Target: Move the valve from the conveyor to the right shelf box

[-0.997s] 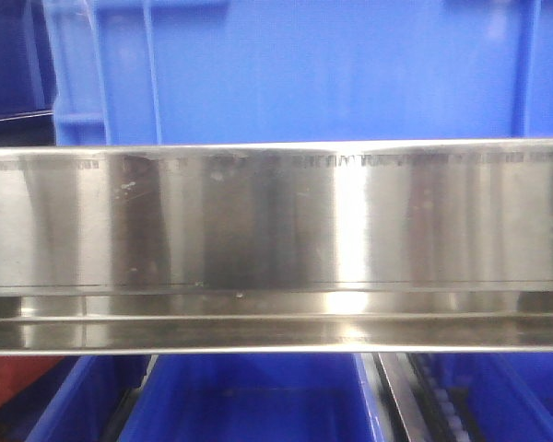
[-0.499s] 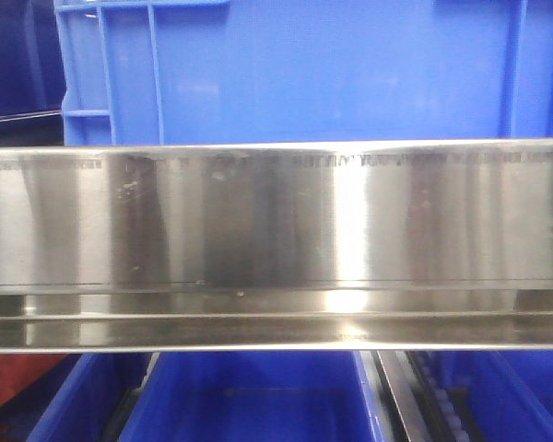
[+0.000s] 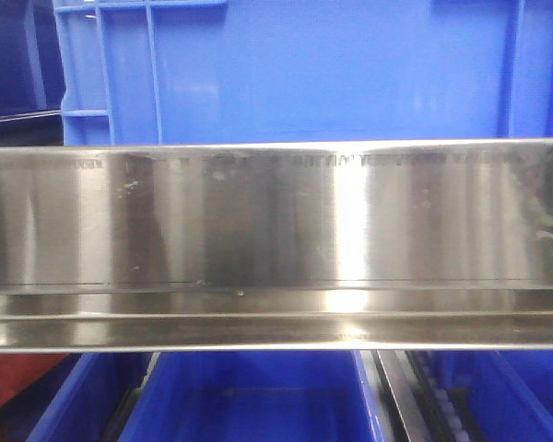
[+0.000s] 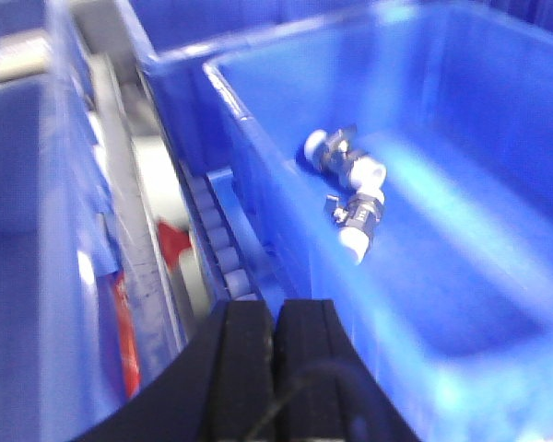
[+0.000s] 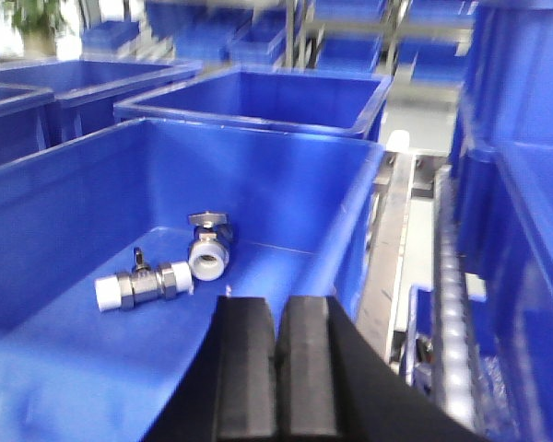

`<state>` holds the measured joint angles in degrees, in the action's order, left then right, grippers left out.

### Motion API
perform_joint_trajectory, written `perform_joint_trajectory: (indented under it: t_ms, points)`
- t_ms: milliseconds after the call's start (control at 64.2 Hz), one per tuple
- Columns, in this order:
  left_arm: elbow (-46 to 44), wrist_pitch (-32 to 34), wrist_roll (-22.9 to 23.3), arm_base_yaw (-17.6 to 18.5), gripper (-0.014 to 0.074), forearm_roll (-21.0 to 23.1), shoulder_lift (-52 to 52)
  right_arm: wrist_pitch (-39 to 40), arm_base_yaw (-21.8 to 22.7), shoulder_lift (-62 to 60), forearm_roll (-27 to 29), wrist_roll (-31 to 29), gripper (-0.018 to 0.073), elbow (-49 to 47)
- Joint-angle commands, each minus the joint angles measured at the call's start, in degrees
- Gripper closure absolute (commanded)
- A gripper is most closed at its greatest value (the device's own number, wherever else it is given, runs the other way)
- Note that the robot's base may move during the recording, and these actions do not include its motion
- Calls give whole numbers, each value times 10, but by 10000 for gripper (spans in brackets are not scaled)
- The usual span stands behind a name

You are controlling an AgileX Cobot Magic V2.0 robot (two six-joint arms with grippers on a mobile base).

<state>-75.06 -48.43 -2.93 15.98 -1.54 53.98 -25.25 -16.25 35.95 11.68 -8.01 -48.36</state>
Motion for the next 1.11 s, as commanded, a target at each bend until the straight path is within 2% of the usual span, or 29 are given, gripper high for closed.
perform_joint_trajectory:
  t_ms: [0,109,218,343,545,748,1090]
  points:
    - [88,85,6,-3,708,-5,-80,24,3,-61,-15,-1,715,57]
    - [203,152,6,-3,708,-5,-184,24,3,-143,-17,-1,715,130]
    - [301,176,6,-3,708,-5,-278,24,3,-222,-17,-1,715,195]
    - [387,196,6,-3,708,-5,-381,23,3,-296,-17,-1,715,254]
    - [508,272,6,-3,708,-1,-503,25,3,-359,-17,-1,715,298]
    - [553,283,6,-3,708,-1,-540,28,3,-360,-17,-1,715,298]
    - [554,284,6,-3,708,-1,-540,26,3,-360,-17,-1,715,298]
